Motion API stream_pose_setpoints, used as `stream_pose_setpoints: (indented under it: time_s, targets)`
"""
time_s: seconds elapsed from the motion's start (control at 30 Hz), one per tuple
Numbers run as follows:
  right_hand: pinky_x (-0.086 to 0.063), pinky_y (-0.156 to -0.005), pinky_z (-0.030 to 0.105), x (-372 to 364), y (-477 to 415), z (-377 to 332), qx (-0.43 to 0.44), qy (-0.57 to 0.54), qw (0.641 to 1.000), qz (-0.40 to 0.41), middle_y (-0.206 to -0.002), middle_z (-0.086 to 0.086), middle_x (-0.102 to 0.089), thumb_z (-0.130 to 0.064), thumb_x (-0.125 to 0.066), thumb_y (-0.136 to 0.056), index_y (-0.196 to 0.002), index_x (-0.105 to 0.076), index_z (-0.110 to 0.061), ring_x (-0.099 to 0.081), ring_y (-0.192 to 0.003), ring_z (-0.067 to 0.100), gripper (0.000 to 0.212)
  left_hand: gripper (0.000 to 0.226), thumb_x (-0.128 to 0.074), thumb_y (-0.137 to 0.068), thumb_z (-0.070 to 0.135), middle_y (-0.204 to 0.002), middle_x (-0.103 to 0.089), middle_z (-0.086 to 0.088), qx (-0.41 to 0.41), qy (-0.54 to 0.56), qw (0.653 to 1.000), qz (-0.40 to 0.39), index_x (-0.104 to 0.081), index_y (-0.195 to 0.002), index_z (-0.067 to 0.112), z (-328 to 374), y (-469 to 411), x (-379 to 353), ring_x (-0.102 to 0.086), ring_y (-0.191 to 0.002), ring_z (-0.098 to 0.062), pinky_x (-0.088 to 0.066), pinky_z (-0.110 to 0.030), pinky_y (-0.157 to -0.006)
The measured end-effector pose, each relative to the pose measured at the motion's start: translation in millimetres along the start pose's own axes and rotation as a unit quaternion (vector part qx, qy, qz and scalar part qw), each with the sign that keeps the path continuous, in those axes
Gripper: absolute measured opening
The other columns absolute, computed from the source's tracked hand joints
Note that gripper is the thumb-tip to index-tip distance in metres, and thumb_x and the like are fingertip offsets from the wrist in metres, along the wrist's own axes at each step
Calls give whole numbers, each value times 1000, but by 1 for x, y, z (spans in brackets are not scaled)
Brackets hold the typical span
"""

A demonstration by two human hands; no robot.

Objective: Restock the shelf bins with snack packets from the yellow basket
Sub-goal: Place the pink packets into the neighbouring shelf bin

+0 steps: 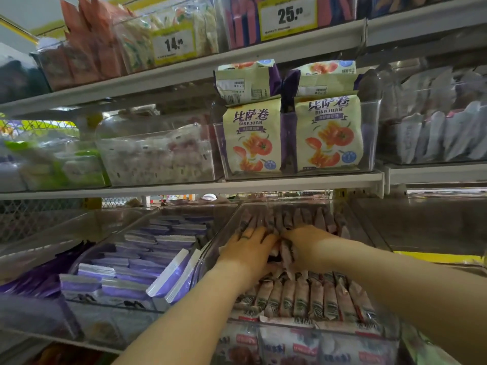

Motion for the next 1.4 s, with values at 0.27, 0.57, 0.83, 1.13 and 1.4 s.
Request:
stream_pose_setpoints:
  time_s: [0.27, 0.57, 0.83, 1.13, 1.4]
  targets:
    - [-41, -105, 33, 42, 55, -10, 24, -86, 983, 161, -147, 2, -42, -38, -64, -86, -148, -29, -25, -42, -130, 21, 72, 35, -49, -95, 21, -128, -51, 5, -17, 112, 978, 173, -53, -129, 25, 4, 78, 87, -52, -112, -20, -41, -36, -94]
    - [-52, -77, 36, -28, 142, -211, 290, -208, 896, 264, -92, -14, -64, -20, -62, -85, -108, -65, -26, -60, -89, 13, 24, 23, -49, -88, 10, -94, -65, 5, 126, 140, 930, 315, -67, -101, 16, -61, 298, 85, -63, -82, -19, -52, -36, -73]
    - [-46, -82, 30, -244, 154, -396, 405, -142, 903, -29, -107, -11, -65, -31, -55, -90, -116, -59, -29, -60, -103, 14, 26, 20, -54, -85, 10, -95, -66, -1, 369, 126, 906, 163, -68, -97, 17, -130, 537, -40, -63, -86, -25, -51, -41, -74]
    - [-45, -87, 30, -486, 180, -496, 461, 0, 830, -314, -117, -1, -64, -34, -58, -91, -128, -54, -24, -59, -109, 20, 39, 21, -54, -94, 22, -110, -67, 2, 583, 200, 780, -104, -65, -111, 24, -152, 759, -213, -61, -92, -14, -47, -29, -77]
    - [-43, -99, 35, -648, 196, -522, 437, 65, 783, -438, -139, 13, -46, -38, -59, -91, -142, -38, -16, -48, -126, 29, 59, 43, -53, -96, 31, -141, -43, -3, 541, 201, 713, -398, -44, -137, 24, -127, 845, -315, -52, -117, -22, -47, -36, -92]
Point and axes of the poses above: each hand's wrist, its own y-axis away from the middle knuckle, its own x-axis out of the back of the hand, z = x × y, the point moved 10 cm from there along -y, towards the middle knuckle
